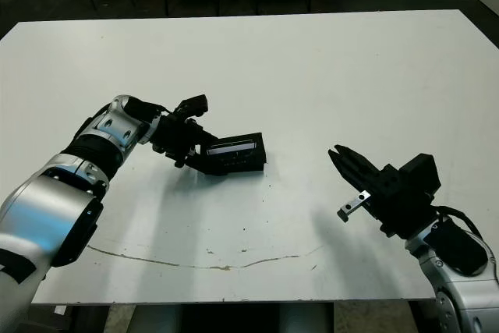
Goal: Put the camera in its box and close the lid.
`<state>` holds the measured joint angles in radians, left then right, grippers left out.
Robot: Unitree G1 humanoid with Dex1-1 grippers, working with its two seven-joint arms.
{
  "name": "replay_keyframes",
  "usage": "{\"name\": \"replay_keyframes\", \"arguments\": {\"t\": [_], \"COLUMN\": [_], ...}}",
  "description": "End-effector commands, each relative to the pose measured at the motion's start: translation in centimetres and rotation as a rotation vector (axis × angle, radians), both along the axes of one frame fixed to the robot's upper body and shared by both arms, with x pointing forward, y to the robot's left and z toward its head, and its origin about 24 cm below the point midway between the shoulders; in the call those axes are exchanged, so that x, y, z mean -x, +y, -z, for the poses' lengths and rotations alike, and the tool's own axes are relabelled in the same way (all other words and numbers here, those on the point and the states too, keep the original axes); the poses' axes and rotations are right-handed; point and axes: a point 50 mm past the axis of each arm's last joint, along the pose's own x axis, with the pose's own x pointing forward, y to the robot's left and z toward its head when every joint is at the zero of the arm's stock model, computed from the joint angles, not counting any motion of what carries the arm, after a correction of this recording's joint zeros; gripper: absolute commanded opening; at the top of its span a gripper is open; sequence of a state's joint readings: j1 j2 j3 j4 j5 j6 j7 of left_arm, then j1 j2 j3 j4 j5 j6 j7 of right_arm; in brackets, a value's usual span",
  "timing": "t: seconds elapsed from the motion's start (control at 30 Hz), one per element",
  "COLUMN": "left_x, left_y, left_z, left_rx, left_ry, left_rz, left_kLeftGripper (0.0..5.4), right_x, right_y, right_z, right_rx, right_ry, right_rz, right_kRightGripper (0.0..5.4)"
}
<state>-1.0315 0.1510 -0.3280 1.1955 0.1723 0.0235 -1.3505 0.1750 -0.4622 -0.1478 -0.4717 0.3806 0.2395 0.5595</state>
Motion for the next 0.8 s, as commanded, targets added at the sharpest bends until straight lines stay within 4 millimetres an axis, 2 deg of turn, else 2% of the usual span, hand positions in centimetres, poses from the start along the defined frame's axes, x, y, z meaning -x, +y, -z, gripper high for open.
{"name": "replay_keyframes", "arguments": {"t": [0.03, 0.33, 0.57, 0.8], "left_x": [1.2, 0.6, 0.8, 0.9], "left_y": [-1.0, -0.8, -1.0, 0.5], "left_z": [2.6, 2.3, 2.7, 2.8], "left_rx": [-0.088, -0.235, -0.316, -0.373], "left_ry": [0.063, -0.086, -0.101, -0.125], "left_rz": [0.028, 0.087, 0.132, 0.185], "left_kLeftGripper": [2.77, 2.77, 2.77, 4.05], "right_x": [0.2, 0.4, 0.5, 0.7], "right_y": [-0.1, 0.2, 0.2, 0.3], "right_z": [0.3, 0.4, 0.6, 0.6], "right_rx": [0.011, 0.003, 0.003, 0.013], "right_ry": [0.029, 0.041, 0.053, 0.045], "right_rz": [0.013, 0.002, 0.006, 0.012], "right_kRightGripper": [0.00, 0.00, 0.00, 0.00]}}
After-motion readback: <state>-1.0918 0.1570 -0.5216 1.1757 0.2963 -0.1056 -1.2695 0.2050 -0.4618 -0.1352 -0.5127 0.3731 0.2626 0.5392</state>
